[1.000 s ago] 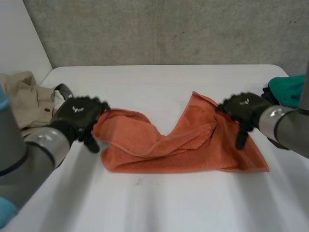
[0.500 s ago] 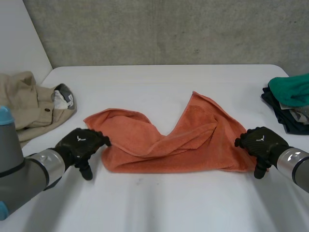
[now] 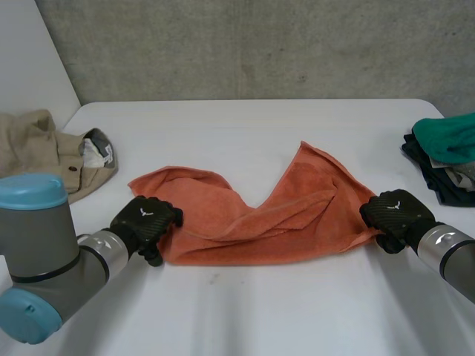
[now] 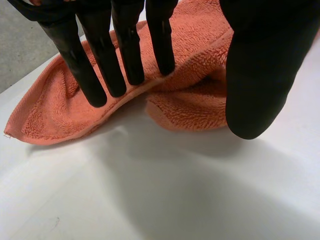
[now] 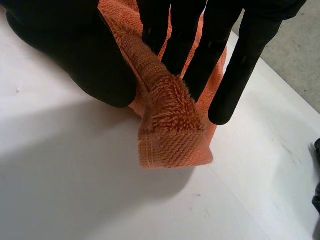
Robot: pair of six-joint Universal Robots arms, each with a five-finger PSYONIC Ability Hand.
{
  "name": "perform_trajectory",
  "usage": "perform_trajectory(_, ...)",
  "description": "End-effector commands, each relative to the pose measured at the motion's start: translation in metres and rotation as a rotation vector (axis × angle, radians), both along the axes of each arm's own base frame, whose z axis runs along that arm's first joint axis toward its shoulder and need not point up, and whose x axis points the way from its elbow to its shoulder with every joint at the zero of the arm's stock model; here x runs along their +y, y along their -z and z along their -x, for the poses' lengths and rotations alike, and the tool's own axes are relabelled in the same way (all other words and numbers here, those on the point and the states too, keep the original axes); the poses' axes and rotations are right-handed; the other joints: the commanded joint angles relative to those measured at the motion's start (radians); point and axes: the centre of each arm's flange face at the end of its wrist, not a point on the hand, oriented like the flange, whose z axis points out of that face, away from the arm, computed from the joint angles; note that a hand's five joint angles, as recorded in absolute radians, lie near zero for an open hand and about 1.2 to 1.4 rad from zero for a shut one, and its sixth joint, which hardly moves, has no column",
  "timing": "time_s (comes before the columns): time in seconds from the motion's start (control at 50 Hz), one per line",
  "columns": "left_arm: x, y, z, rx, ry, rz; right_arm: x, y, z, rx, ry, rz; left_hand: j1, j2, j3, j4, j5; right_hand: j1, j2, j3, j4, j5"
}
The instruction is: Fold the laundry.
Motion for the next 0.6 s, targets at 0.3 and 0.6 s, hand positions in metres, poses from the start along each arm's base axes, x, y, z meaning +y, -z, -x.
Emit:
perform_trajectory(0.3, -0.032, -0.059, 0.001, 0.252, -0.164, 0.204, 0.004, -0.059, -0.014, -0.065, -0.006, 0.044, 0.778, 0.790, 0.790, 0.786, 0.788, 0.274, 0.219, 0.211, 0.203, 0.217)
perform_trajectory(0.6, 0.021, -0.045, -0.012, 0.160, -0.054, -0.111, 0.007, -0.059, -0.012, -0.045, 0.008, -0.018, 0.053, 0.065, 0.065, 0.061, 0.064, 0.274, 0.219, 0.211, 0.203, 0.217)
